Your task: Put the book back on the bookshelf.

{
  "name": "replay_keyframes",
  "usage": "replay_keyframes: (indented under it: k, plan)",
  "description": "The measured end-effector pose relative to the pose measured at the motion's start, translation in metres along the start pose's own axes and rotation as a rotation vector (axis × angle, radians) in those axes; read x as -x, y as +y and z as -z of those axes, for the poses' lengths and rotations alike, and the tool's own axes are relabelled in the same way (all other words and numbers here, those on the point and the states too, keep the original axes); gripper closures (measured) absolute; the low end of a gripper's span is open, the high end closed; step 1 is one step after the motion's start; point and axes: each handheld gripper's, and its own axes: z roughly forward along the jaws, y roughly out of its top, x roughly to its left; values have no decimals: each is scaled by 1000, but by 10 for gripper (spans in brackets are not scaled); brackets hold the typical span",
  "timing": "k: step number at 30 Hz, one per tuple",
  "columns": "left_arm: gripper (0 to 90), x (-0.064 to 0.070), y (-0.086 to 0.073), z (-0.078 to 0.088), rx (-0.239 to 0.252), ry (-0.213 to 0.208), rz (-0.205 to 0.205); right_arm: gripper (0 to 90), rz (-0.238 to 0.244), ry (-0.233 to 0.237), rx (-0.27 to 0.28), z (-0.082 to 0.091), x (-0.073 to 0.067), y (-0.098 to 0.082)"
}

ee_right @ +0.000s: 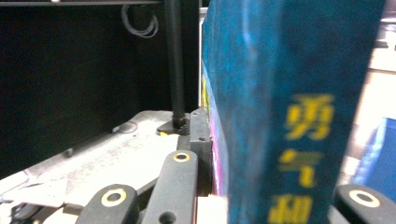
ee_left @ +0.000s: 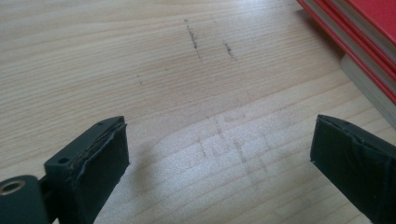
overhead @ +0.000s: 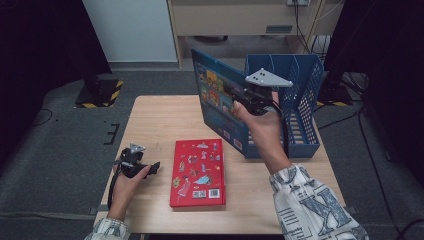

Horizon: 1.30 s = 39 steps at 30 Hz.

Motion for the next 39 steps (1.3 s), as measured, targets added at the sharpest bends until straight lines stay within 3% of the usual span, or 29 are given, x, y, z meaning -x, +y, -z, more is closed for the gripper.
replay_keyframes:
  k: [21,26,39]
  plan:
    - [34,-1,-2,-2,-15,-3,16,825,-20,-115,49,35,31,6]
    - [34,0,-2,-2,-15,0,12,825,-28,-136,70,52,37,10]
    - [35,-2,-3,-3,-32,20,28,824,-40,-185,78,76,52,2]
